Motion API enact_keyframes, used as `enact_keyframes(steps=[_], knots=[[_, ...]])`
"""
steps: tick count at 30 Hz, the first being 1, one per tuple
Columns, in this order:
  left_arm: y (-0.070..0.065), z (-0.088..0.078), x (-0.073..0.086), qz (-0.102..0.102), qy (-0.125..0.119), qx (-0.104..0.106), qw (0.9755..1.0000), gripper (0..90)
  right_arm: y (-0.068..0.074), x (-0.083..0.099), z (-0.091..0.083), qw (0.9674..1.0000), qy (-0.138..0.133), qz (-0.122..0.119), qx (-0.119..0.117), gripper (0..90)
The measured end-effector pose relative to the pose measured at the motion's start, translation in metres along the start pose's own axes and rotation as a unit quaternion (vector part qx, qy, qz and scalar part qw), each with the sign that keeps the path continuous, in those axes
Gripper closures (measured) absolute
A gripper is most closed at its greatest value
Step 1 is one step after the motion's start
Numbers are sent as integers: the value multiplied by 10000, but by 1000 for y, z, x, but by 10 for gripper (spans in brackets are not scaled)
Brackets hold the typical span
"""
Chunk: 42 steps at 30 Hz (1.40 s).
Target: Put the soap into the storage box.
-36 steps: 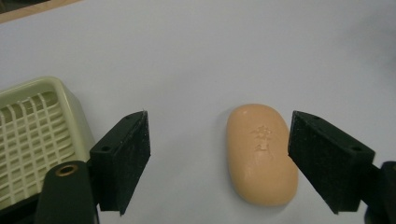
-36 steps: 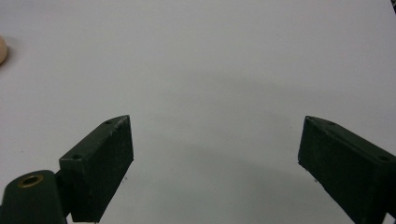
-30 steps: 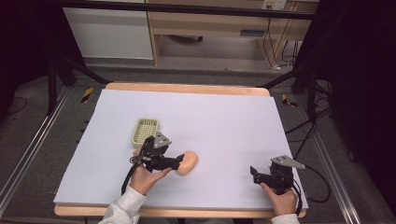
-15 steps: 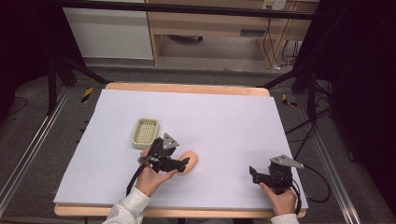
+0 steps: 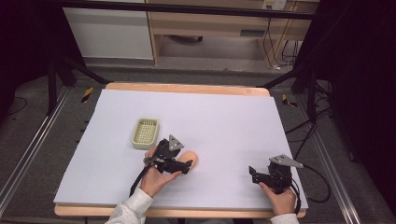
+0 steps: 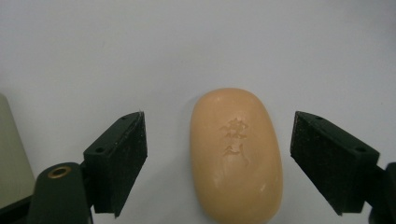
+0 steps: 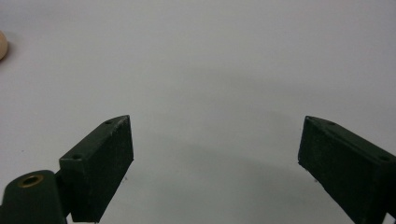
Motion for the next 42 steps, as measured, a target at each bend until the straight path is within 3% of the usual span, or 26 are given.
enact_keyframes(steps=[31, 42], knots=[[-2, 29, 14, -31, 491, 155, 9987, 207, 0, 0, 2, 10000, 4, -67, 5, 107], [-1, 36, 17, -71, 583, 149, 9982, 276, 1, 0, 1, 10000, 45, -29, -23, 107]])
Point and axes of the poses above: each handheld gripper's, and its own axes: z roughly forward along the jaws, x roughly out of its underside, y roughly to its left, the point moved 8 cm from there along z, roughly forward along the jaws, and after that the axes turned 13 degrees about x, right-handed, at the moved point
